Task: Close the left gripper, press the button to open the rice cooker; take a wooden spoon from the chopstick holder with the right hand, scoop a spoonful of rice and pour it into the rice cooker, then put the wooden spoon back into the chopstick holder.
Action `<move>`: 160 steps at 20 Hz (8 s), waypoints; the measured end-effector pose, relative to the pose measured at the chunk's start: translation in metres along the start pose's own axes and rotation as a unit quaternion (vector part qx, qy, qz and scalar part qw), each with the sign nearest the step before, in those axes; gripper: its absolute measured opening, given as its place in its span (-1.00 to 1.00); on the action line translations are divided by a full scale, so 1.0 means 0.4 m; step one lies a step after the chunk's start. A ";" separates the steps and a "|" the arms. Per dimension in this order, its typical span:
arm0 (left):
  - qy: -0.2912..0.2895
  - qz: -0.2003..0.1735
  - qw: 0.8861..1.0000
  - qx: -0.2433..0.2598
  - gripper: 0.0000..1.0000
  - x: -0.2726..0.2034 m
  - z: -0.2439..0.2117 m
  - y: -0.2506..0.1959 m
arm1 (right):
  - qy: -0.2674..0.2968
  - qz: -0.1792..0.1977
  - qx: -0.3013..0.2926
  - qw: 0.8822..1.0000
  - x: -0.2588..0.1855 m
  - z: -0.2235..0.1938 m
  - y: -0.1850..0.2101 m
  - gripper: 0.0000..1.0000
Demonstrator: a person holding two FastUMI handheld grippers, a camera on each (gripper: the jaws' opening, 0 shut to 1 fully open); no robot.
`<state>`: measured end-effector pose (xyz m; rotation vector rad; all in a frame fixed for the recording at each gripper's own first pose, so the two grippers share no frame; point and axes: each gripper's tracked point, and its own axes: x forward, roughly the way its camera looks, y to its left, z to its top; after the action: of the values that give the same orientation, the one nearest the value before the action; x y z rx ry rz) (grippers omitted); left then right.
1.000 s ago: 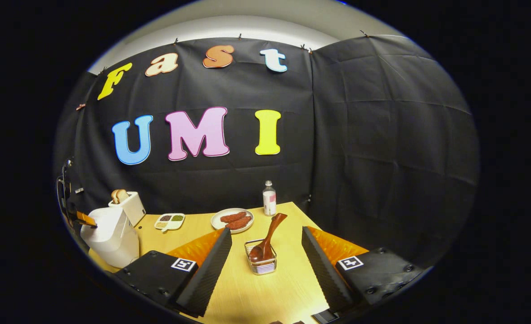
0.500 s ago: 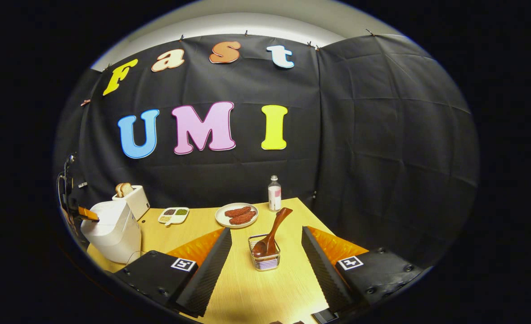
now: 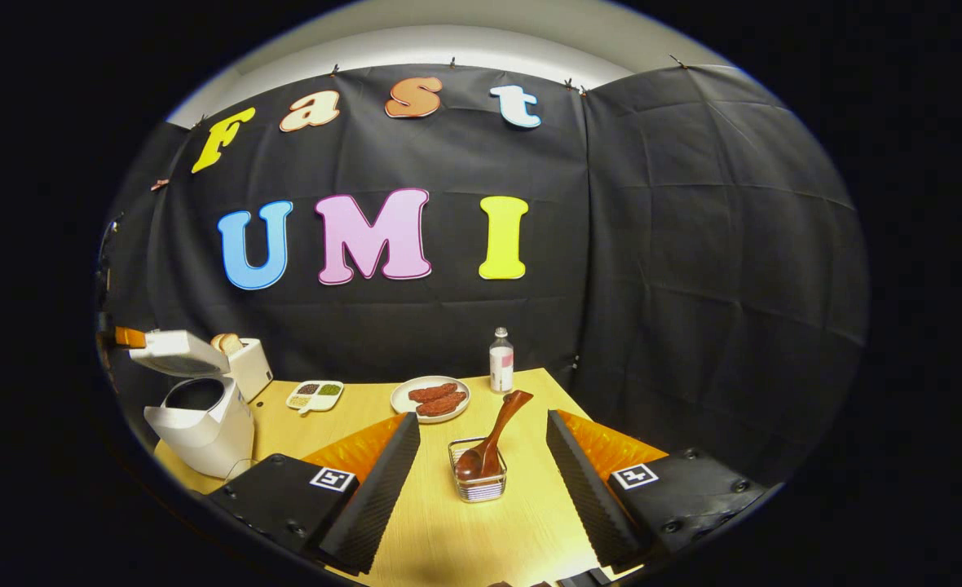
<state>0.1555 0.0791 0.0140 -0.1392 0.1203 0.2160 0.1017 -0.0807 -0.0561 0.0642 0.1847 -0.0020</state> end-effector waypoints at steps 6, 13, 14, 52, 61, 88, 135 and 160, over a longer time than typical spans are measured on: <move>-0.050 0.002 0.999 0.018 -0.87 -0.133 -0.020 -0.022 | 0.007 0.001 0.007 1.000 0.073 0.003 -0.024 0.96; -0.019 -0.007 0.999 0.026 -0.86 -0.207 -0.125 -0.087 | 0.039 0.011 0.023 0.999 0.207 -0.028 -0.051 0.96; -0.015 -0.006 0.999 0.027 -0.86 -0.211 -0.136 -0.096 | 0.047 0.012 0.028 0.998 0.227 -0.036 -0.053 0.96; 0.063 0.000 0.997 0.046 0.92 -0.347 -0.402 -0.291 | 0.186 0.052 0.099 0.976 0.516 -0.235 0.000 -0.65; 0.052 -0.047 0.996 0.055 0.92 -0.375 -0.383 -0.104 | 0.126 0.050 0.084 0.987 0.294 -0.032 0.138 -0.65; 0.075 -0.122 0.986 0.082 0.92 -0.439 -0.477 0.111 | 0.156 0.089 -0.033 0.983 0.087 -0.391 0.590 -0.65; 0.048 -0.112 0.989 0.086 0.91 -0.475 -0.433 0.115 | 0.261 0.059 0.403 0.875 -0.023 -0.285 0.568 -0.63; 0.054 -0.023 0.998 0.023 0.92 -0.460 -0.436 0.295 | 0.239 0.191 0.445 0.842 0.166 0.021 1.105 -0.65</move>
<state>-0.0671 0.1292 -0.1476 -0.1074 0.2290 0.1605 0.1721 0.3603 -0.0318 1.0457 0.6619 0.3333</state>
